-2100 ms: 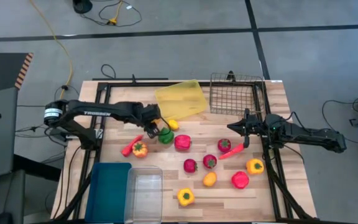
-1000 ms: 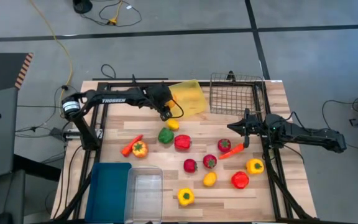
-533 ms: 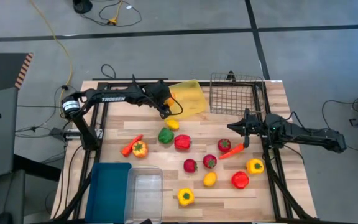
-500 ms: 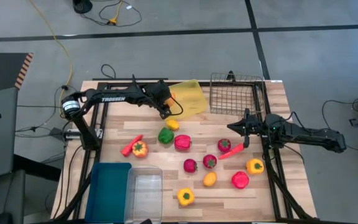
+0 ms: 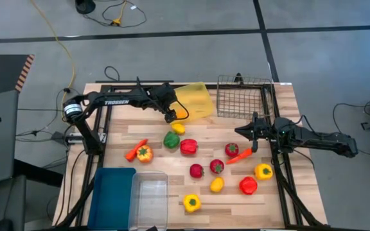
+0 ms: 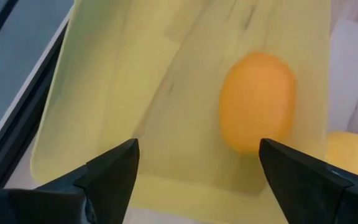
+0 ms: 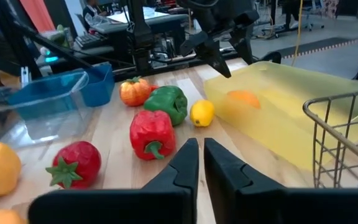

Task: Sort produce into baskets
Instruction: Put the red bell pepper into the wire basket

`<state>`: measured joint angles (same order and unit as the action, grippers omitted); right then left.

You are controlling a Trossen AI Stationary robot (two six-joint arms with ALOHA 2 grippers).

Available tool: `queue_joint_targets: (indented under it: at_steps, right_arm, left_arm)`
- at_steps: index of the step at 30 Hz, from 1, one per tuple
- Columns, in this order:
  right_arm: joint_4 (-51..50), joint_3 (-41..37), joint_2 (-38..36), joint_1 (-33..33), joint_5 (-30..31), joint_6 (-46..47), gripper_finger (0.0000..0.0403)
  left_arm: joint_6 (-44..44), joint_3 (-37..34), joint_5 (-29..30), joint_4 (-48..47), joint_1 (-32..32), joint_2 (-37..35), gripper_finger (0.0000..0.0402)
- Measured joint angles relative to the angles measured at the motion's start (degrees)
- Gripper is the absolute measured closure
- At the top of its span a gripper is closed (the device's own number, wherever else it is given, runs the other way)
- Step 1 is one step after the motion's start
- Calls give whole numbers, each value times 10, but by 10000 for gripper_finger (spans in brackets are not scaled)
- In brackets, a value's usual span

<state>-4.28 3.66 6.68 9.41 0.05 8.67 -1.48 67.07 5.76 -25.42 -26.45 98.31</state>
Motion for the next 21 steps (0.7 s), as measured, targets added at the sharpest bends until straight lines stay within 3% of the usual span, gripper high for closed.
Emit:
queue_joint_targets:
  at_steps: [6,16,21]
  right_arm:
    - [0,0,0,1,0,44,293]
    - [0,0,0,1,0,55,157]
    - [0,0,0,1,0,55,132]
  left_arm:
    - [0,0,1,0,1,-5,81]
    - [0,0,0,-1,1,-6,81]
    - [0,0,0,-1,1,-6,81]
